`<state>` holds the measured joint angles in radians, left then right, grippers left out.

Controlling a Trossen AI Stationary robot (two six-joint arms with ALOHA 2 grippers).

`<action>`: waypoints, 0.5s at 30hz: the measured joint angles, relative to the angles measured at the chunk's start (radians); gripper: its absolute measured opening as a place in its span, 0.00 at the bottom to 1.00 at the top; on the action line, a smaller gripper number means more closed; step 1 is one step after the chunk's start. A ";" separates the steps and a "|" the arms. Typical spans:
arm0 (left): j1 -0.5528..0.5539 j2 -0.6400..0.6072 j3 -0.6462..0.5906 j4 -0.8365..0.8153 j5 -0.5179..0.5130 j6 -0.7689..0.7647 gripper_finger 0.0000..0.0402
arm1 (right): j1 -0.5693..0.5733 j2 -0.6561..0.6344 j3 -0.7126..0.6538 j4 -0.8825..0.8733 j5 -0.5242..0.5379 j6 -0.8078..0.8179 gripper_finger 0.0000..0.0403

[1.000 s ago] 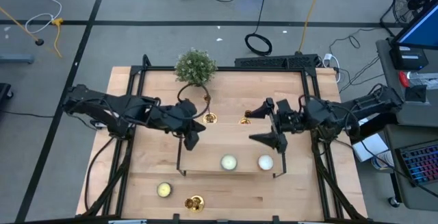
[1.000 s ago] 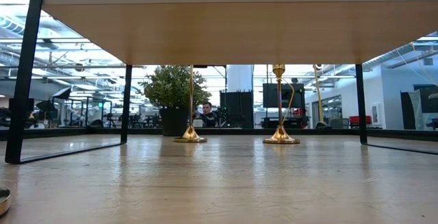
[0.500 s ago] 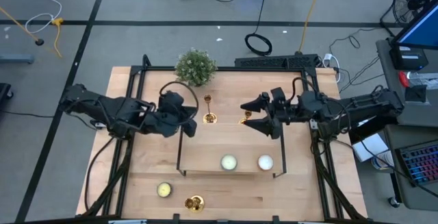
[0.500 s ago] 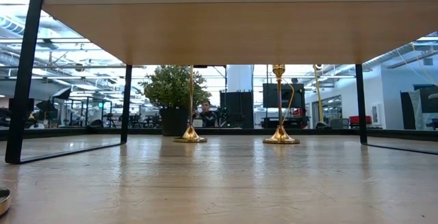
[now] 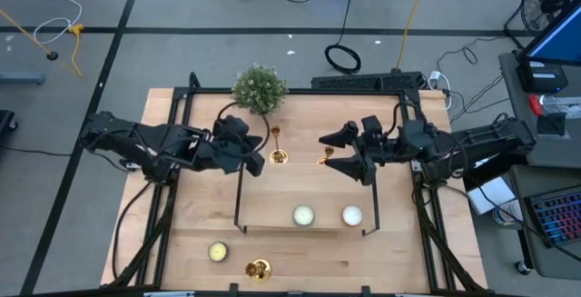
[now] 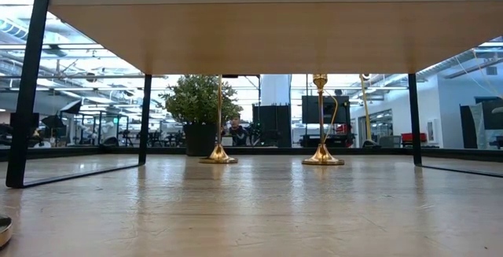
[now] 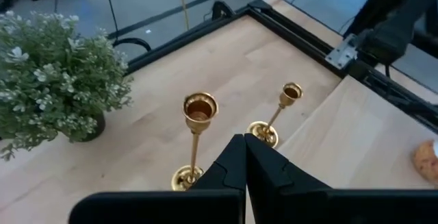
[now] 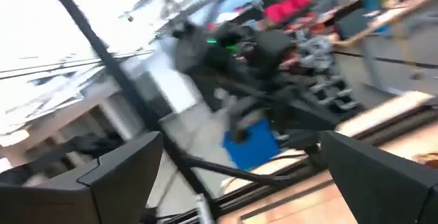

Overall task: Pick & Place candle stick holders
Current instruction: Put the top left candle holder on the shelf

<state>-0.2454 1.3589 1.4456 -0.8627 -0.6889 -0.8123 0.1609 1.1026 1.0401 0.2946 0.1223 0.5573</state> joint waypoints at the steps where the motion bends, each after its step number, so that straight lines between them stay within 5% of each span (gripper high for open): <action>1: 0.001 0.000 0.000 0.000 0.006 0.010 0.00 | -0.005 0.005 0.000 -0.012 0.013 -0.002 0.98; 9: 0.001 0.000 0.000 0.000 0.008 0.016 0.00 | -0.052 0.087 0.000 -0.150 0.164 0.085 0.98; 15: -0.004 0.000 0.000 0.000 0.009 0.019 0.00 | -0.098 0.162 0.000 -0.198 0.164 0.137 0.98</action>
<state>-0.2493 1.3589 1.4453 -0.8631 -0.6800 -0.7937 0.0626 1.2649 1.0397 0.0967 0.2861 0.6939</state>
